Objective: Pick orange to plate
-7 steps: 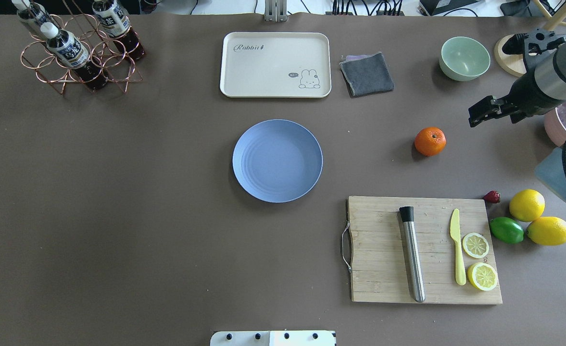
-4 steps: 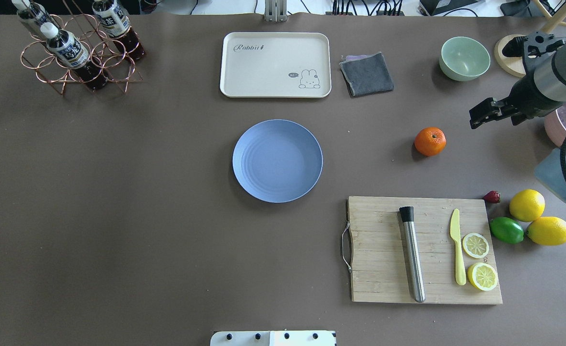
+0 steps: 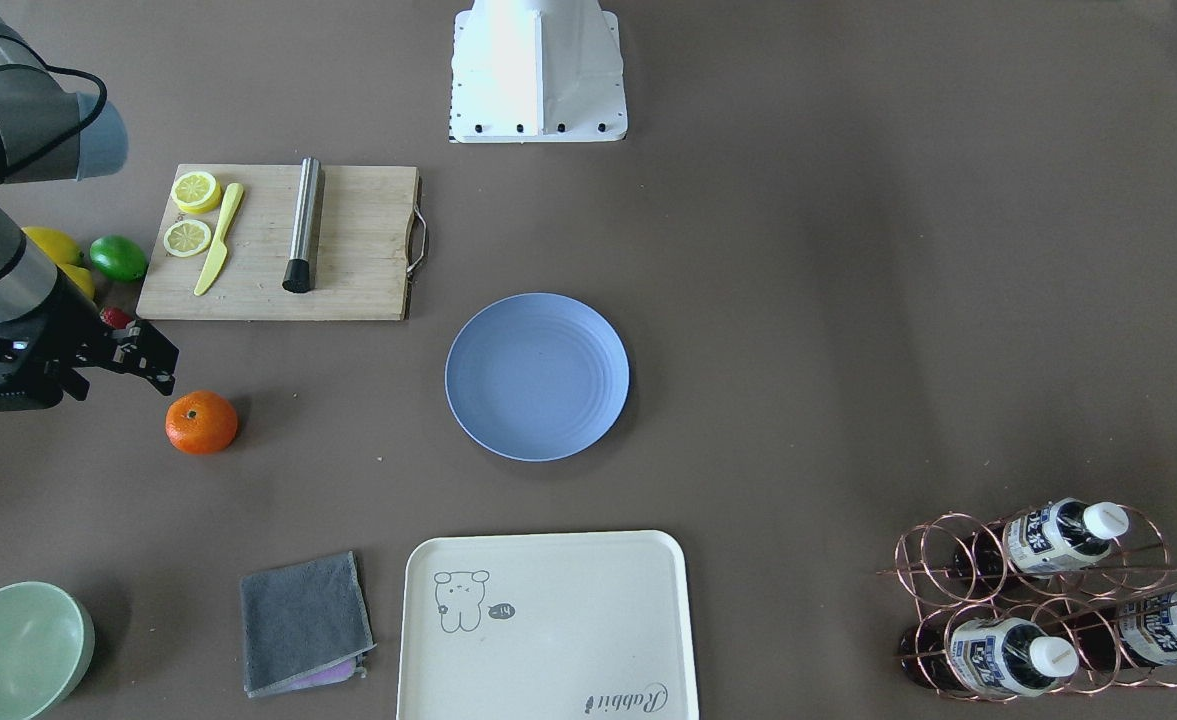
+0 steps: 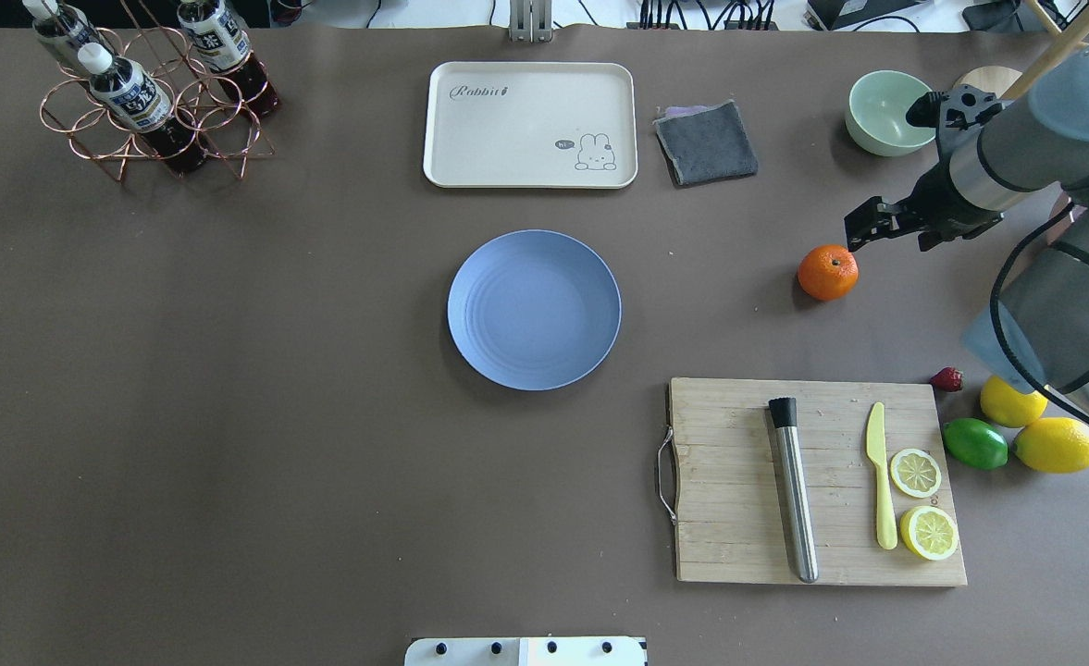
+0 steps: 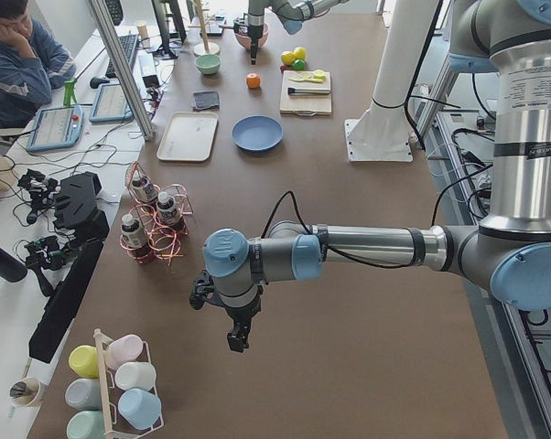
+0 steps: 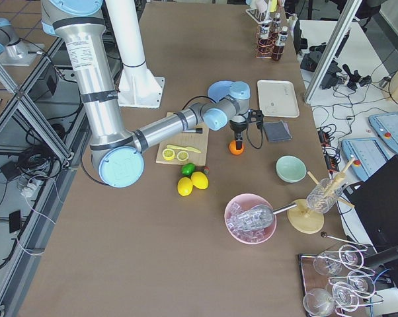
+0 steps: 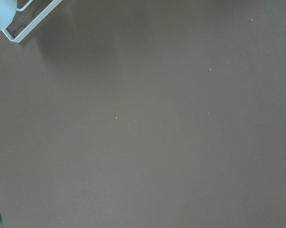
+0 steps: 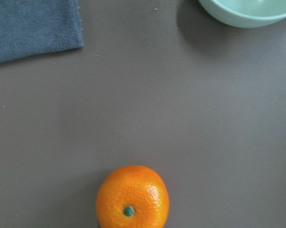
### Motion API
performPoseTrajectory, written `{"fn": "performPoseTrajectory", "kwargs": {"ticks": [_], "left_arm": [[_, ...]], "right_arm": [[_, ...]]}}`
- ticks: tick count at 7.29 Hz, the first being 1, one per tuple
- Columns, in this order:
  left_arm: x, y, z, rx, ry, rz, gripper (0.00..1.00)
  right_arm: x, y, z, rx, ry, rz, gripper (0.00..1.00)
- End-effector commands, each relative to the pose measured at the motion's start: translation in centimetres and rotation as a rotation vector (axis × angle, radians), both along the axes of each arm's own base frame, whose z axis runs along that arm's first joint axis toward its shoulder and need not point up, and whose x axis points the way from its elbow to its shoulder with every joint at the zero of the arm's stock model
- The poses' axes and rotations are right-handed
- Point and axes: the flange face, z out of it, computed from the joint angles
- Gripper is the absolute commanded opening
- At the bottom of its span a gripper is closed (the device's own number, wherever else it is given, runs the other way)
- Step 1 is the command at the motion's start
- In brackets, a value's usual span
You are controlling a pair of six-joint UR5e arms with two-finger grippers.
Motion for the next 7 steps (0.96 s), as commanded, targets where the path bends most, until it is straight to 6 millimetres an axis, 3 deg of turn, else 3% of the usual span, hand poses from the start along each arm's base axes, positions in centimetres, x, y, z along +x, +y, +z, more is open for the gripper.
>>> {"fn": "performPoseTrajectory", "kwargs": {"ticks": [1, 3, 7], "left_arm": [[0.1, 0.0, -0.1, 0.002, 0.002, 0.001, 0.98], [0.0, 0.1, 0.1, -0.001, 0.002, 0.0, 0.98], [0.1, 0.1, 0.1, -0.001, 0.002, 0.001, 0.98]], "right_arm": [[-4.7, -1.3, 0.5, 0.008, 0.029, 0.02, 0.99], [-5.6, -2.0, 3.9, 0.019, 0.02, 0.016, 0.99], [-6.7, -1.1, 4.5, 0.015, 0.018, -0.001, 0.99]]}}
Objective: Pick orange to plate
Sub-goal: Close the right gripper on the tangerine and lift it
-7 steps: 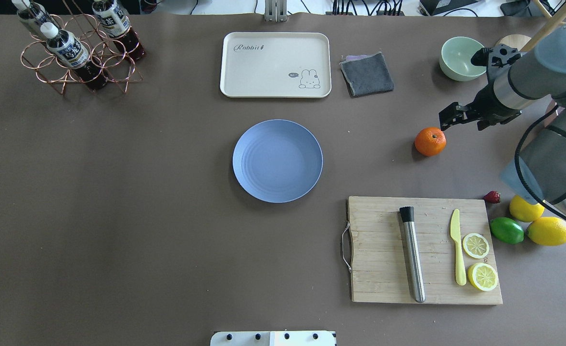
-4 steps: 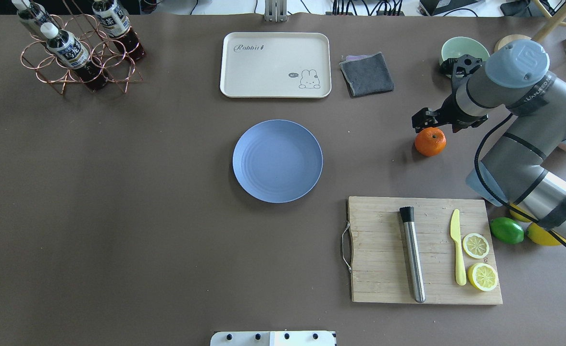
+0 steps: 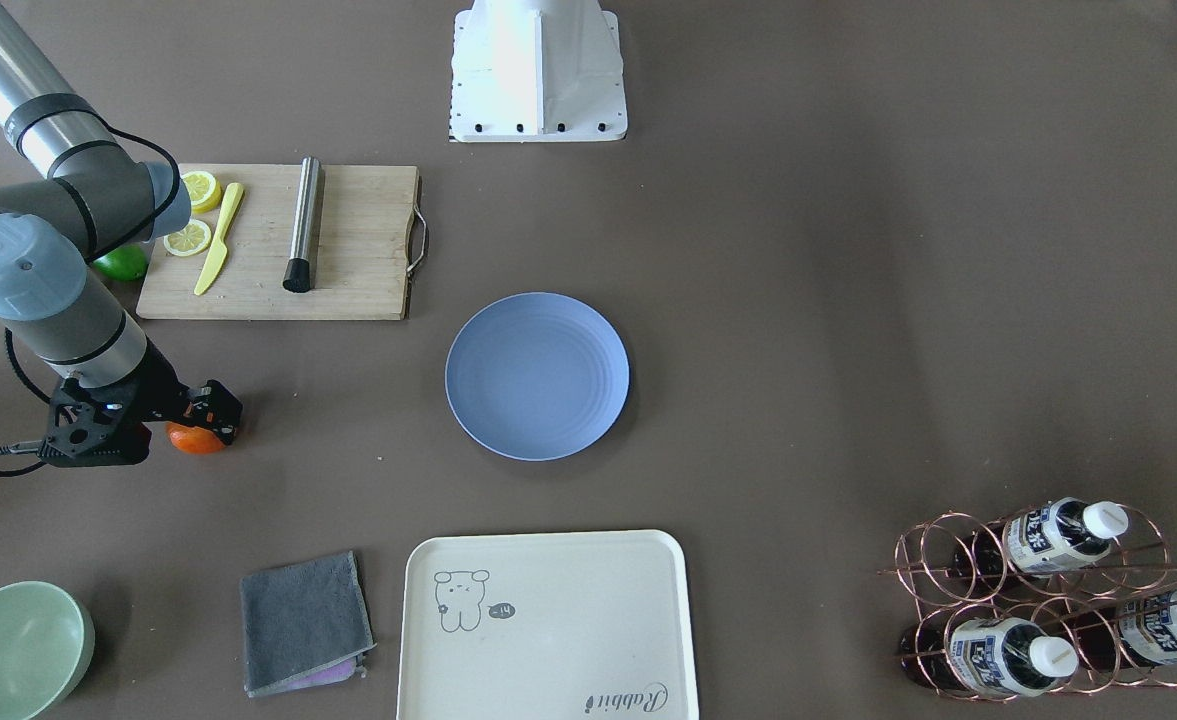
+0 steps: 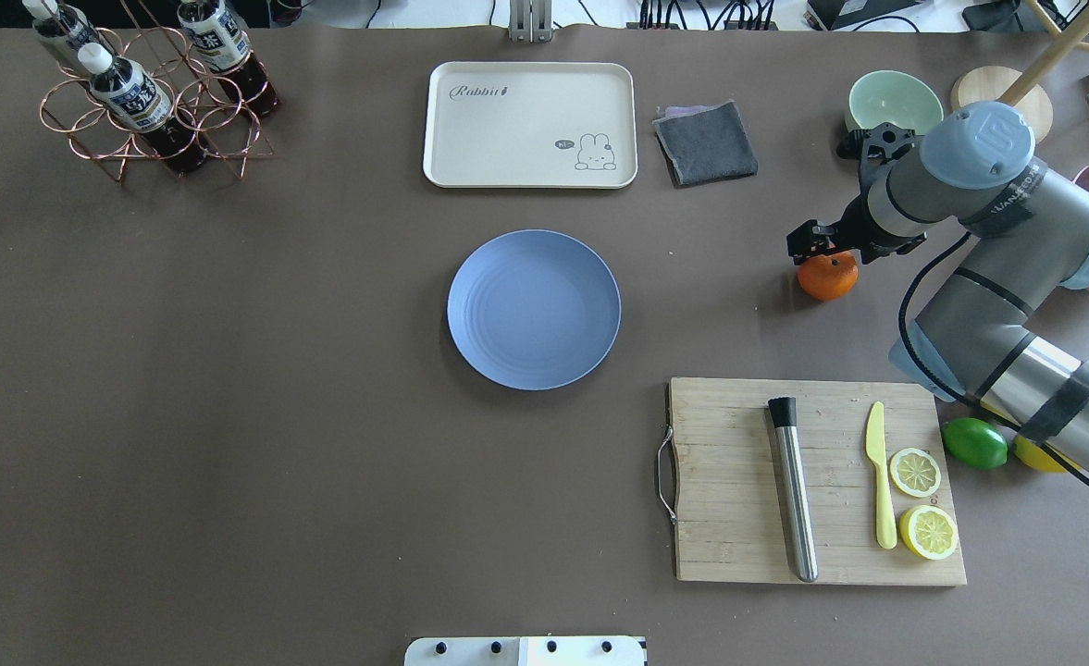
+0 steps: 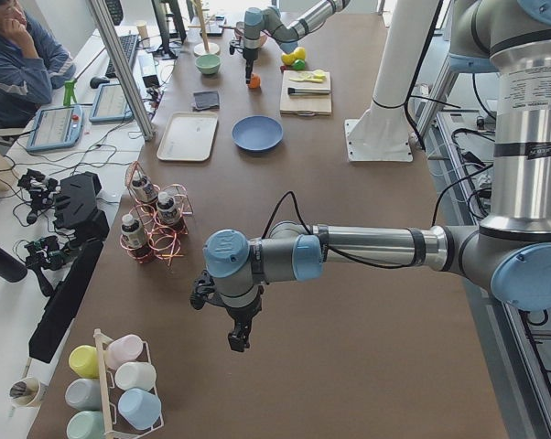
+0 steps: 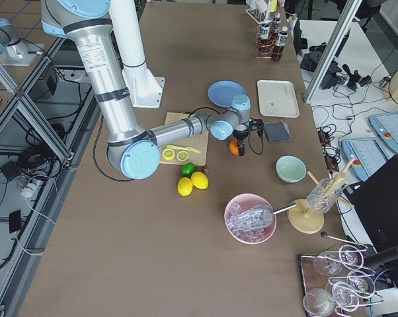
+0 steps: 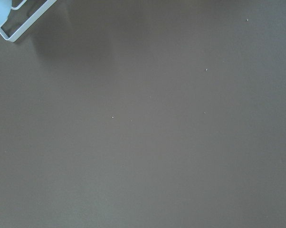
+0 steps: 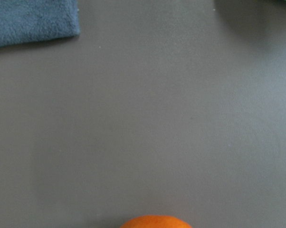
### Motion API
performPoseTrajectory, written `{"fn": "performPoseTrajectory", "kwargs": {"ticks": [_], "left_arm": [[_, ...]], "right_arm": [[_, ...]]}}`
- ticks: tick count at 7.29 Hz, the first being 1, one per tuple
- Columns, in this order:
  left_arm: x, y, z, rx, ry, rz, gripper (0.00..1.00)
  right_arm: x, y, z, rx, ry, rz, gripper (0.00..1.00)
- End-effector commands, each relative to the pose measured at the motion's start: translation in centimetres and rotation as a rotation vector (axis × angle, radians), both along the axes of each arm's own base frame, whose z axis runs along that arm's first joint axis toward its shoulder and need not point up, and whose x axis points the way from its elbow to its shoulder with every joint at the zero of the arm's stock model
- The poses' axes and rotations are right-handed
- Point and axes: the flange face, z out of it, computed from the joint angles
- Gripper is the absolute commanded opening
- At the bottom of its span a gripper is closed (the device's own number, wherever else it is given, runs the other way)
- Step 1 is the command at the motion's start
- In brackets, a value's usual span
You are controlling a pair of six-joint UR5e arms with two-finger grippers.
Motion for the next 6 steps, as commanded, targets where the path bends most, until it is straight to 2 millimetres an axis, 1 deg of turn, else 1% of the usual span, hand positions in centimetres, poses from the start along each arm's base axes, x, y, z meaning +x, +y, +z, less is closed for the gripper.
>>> {"fn": "performPoseTrajectory", "kwargs": {"ticks": [1, 3, 4, 5, 6], "left_arm": [[0.0, 0.0, -0.02, 0.0, 0.0, 0.0, 0.98], [0.0, -0.02, -0.1, 0.002, 0.0, 0.0, 0.98], [0.01, -0.02, -0.11, 0.002, 0.001, 0.0, 0.98], [0.01, -0.02, -0.11, 0.002, 0.001, 0.0, 0.98], [0.14, -0.04, -0.29, 0.004, 0.018, -0.002, 0.98]], "right_arm": [[-0.88, 0.92, 0.5, -0.008, 0.004, -0.014, 0.99], [-1.39, 1.28, 0.63, -0.005, 0.01, -0.019, 0.98], [-1.48, 1.38, 0.67, -0.003, 0.014, -0.015, 0.94], [-1.37, 1.2, 0.31, -0.03, 0.011, 0.047, 0.29], [-1.61, 1.29, -0.16, -0.026, 0.008, 0.051, 0.0]]}}
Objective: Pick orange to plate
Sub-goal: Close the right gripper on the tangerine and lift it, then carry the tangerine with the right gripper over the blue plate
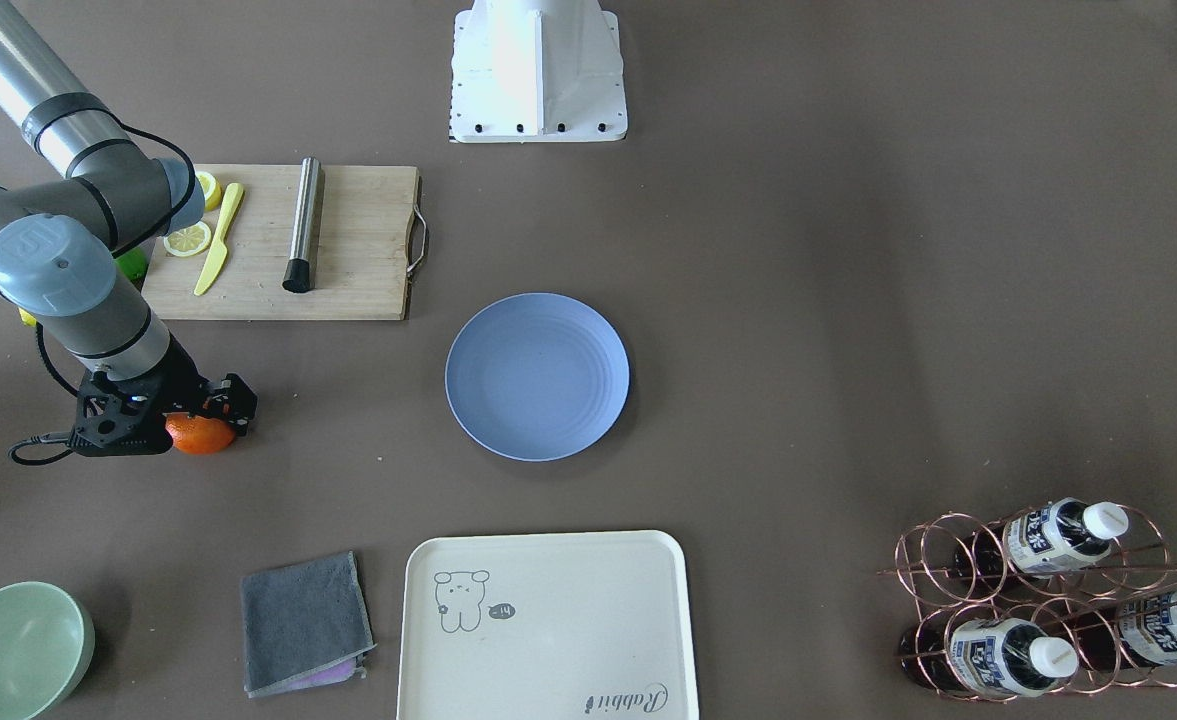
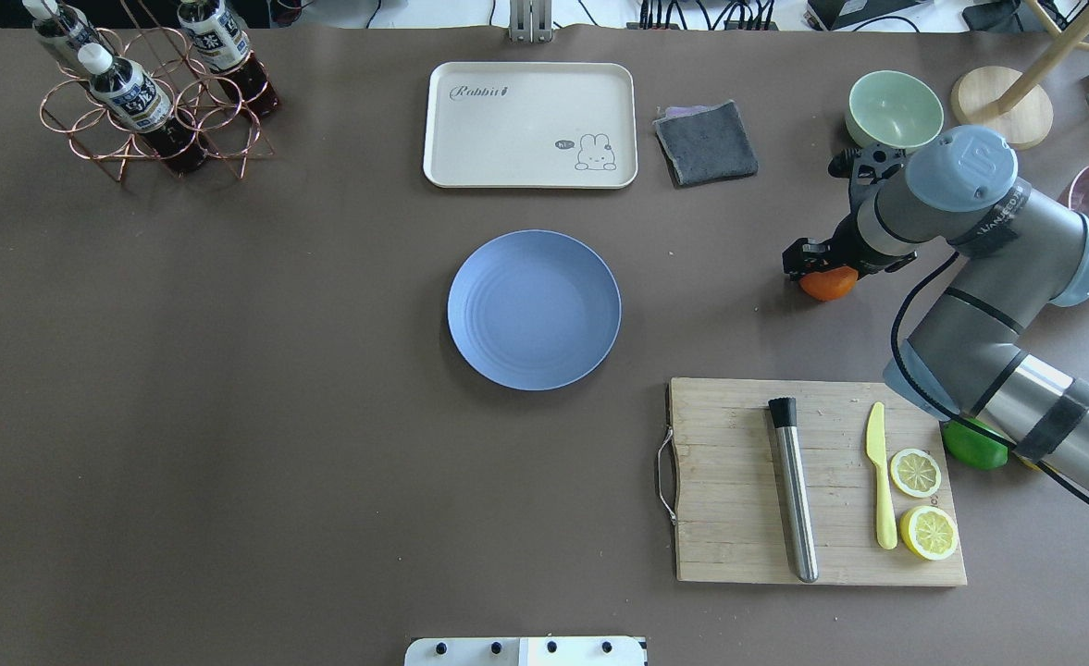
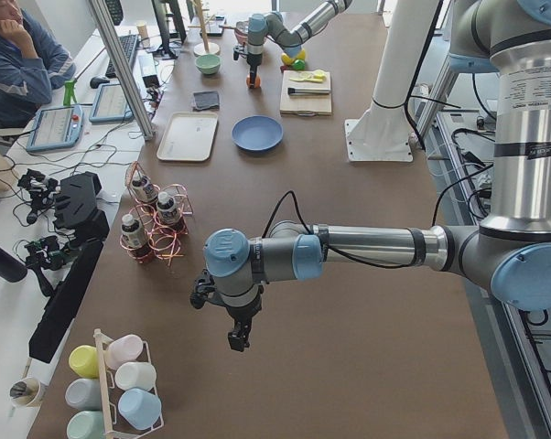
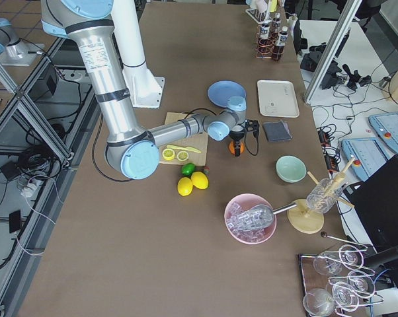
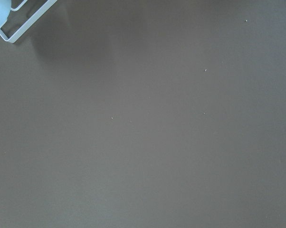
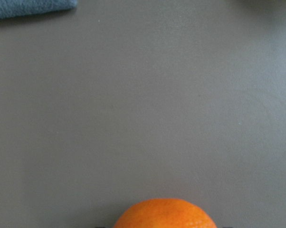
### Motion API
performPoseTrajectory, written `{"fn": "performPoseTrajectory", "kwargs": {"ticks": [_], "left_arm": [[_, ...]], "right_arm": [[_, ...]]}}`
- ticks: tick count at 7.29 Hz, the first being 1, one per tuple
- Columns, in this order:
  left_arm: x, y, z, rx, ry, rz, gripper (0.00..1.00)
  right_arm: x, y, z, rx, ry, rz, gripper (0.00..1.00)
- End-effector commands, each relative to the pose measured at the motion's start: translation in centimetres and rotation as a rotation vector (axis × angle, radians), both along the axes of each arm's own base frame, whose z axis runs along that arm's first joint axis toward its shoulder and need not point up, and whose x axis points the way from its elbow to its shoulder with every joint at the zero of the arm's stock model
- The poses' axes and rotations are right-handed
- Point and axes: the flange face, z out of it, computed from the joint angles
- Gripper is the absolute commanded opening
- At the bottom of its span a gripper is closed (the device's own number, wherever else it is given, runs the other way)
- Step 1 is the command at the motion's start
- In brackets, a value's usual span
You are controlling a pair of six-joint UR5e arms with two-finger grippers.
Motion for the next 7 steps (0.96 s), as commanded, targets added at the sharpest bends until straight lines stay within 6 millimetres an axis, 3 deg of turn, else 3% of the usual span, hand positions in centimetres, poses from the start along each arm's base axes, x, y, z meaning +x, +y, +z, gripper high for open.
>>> {"fn": "performPoseTrajectory", "kwargs": {"ticks": [1, 2, 3, 4, 5, 7], "left_arm": [[0.6, 0.0, -0.3, -0.003, 0.078, -0.01, 0.98], [0.6, 0.0, -0.1, -0.007, 0.088, -0.011, 0.98], [0.6, 0.0, -0.2, -0.005, 0.088, -0.01, 0.98], [0.6, 0.0, -0.2, -0.005, 0.088, -0.01, 0.98], [0.6, 0.0, -0.4, -0.002, 0.088, -0.01, 0.98], [0.7, 0.0, -0.6, 0.003, 0.089, -0.01, 0.98]], "right_arm": [[0.2, 0.5, -3.5, 0.019, -0.041, 0.026, 0.0], [0.9, 0.6, -6.7, 0.01, -0.049, 0.036, 0.0], [0.1, 0.0, -11.7, -0.047, -0.045, 0.078, 0.0], [-3.9, 0.2, -16.5, -0.126, -0.058, 0.13, 0.0], [-8.7, 1.3, -20.0, -0.161, -0.074, 0.207, 0.0], [-17.3, 2.8, -25.8, -0.226, -0.098, 0.272, 0.0]]}}
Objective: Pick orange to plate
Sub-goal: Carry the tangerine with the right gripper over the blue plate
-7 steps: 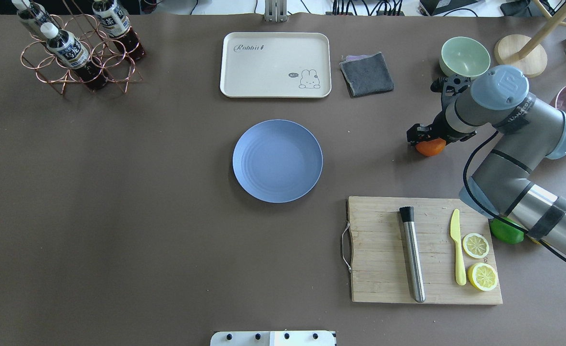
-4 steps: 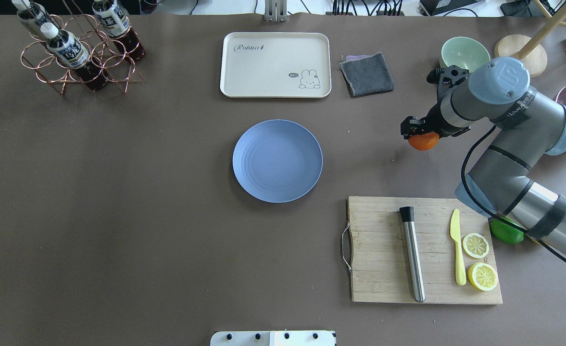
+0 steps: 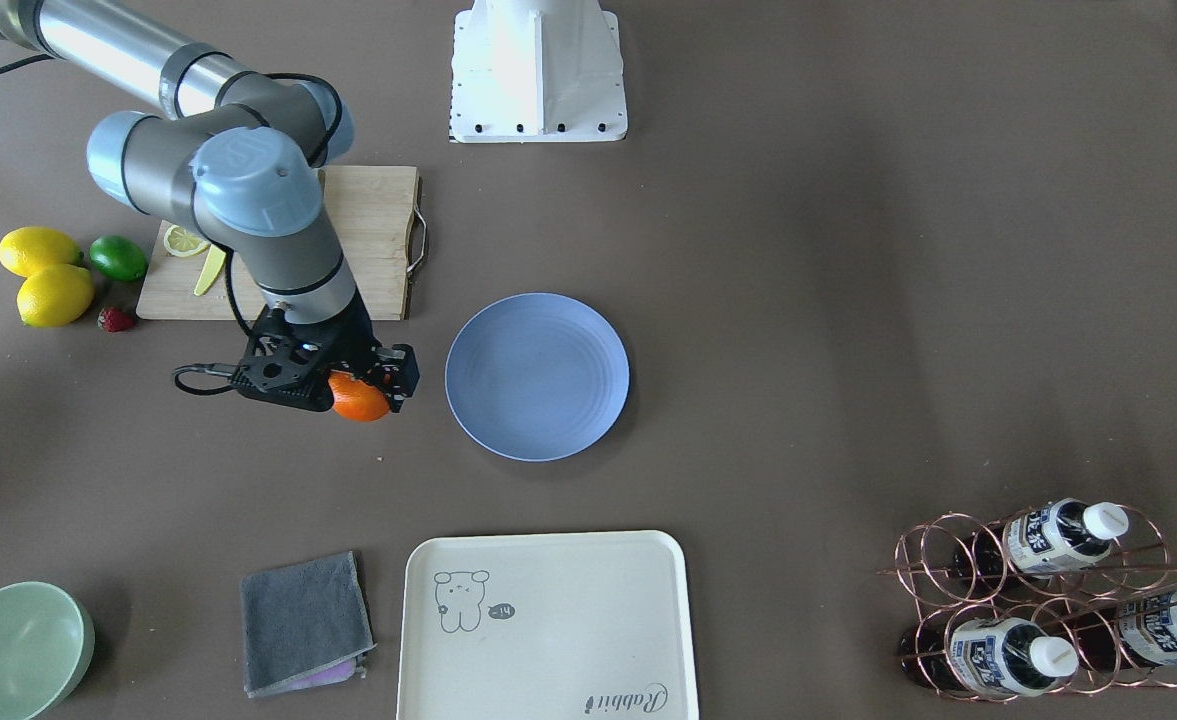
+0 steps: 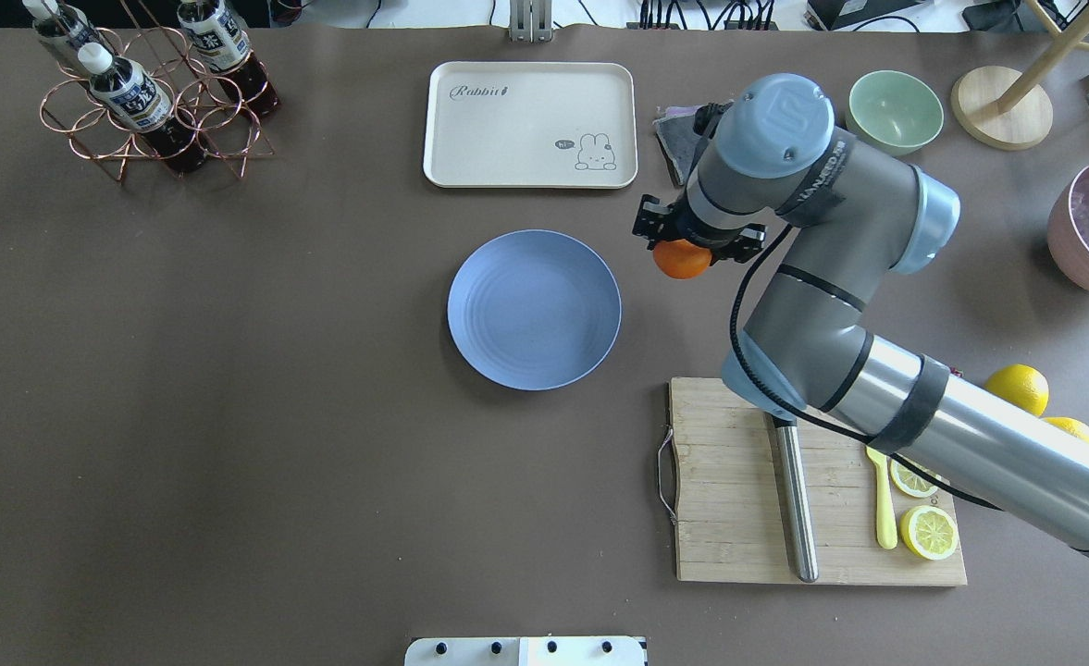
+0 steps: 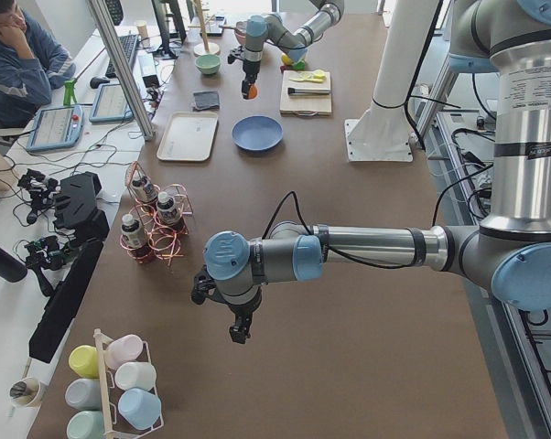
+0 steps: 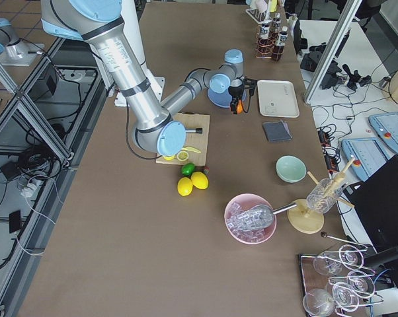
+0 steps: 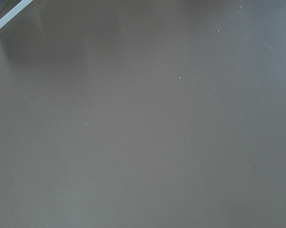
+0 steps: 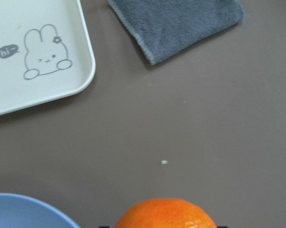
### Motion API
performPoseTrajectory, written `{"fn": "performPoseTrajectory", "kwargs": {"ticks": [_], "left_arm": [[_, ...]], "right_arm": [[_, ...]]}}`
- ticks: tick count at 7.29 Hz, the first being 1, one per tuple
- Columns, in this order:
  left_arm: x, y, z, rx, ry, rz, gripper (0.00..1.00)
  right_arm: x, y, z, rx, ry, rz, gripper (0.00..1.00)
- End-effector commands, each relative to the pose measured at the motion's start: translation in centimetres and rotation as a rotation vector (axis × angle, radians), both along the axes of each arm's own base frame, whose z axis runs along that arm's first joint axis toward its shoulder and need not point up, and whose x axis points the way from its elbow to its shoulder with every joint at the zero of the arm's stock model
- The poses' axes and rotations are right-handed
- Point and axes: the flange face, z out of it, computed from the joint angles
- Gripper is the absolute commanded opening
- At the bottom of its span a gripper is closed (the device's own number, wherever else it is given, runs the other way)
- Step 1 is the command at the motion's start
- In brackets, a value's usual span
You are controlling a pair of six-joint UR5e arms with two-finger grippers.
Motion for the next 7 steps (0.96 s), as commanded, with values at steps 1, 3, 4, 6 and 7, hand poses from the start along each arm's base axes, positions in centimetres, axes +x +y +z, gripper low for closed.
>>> {"fn": "performPoseTrajectory", "kwargs": {"ticks": [1, 3, 4, 6, 7], "left_arm": [[0.0, 0.0, -0.1, 0.001, 0.001, -0.001, 0.98], [0.0, 0.0, 0.2, -0.005, 0.001, -0.001, 0.98], [0.0, 0.0, 0.2, -0.005, 0.001, -0.001, 0.98], [0.0, 0.0, 0.2, -0.005, 0.001, -0.001, 0.98], [0.0, 0.0, 0.4, -0.006, 0.0, -0.001, 0.98]], "right_arm": [[-8.8, 1.7, -6.0, -0.066, -0.017, 0.061, 0.0], [-13.3, 3.5, -7.9, -0.087, -0.008, 0.079, 0.0], [-14.0, 4.4, -7.7, -0.089, -0.003, 0.067, 0.0], [-14.9, 5.1, -7.0, -0.093, 0.015, 0.051, 0.0], [-15.0, 4.9, -6.6, -0.085, 0.026, 0.053, 0.0]]}}
